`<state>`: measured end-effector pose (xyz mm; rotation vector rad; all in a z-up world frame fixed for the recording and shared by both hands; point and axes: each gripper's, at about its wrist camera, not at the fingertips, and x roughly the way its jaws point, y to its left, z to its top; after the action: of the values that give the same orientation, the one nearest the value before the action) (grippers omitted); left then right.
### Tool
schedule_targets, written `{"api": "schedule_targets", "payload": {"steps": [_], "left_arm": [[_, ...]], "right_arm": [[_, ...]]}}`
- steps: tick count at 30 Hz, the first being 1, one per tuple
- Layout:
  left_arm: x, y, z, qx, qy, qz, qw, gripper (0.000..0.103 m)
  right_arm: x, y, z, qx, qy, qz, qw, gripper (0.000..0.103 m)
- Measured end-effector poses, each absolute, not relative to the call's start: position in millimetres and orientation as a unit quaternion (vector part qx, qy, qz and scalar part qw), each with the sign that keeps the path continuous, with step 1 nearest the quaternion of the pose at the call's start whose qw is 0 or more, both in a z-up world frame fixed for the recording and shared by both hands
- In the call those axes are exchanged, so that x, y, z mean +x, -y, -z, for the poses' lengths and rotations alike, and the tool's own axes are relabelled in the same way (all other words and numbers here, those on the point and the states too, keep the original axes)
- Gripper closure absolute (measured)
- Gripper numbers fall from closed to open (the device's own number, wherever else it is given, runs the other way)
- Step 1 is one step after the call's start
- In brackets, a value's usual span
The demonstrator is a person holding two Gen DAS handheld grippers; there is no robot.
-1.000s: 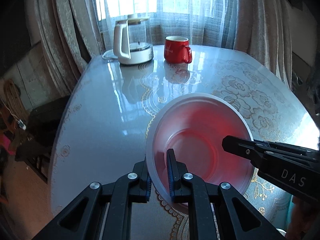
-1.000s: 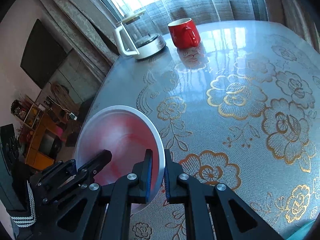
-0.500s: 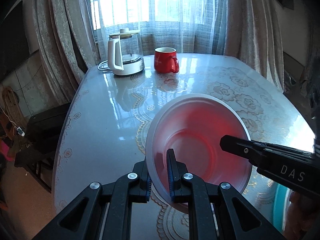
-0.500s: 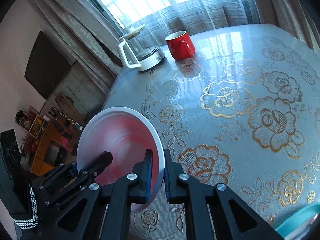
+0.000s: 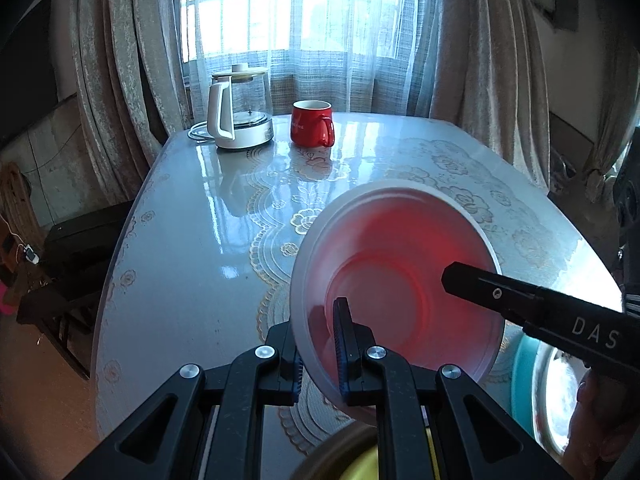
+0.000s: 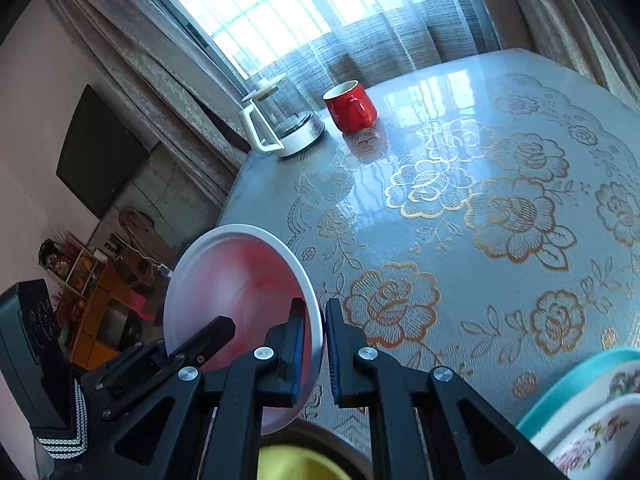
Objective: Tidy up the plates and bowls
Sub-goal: 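Lift the red plastic bowl with both grippers and lower it into the yellow bowl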
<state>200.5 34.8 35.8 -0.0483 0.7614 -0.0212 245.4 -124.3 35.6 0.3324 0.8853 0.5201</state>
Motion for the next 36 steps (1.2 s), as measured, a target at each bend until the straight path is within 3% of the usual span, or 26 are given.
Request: {"api": "schedule_targets", "payload": {"steps": [36], "left_arm": [[113.5, -22.8, -28.7, -0.033, -0.374, 0.026, 0.926, 0.09]], "right_arm": [[167.9, 144.1, -21.9, 0.196, -0.422, -0.258, 0.847, 0.091]]}}
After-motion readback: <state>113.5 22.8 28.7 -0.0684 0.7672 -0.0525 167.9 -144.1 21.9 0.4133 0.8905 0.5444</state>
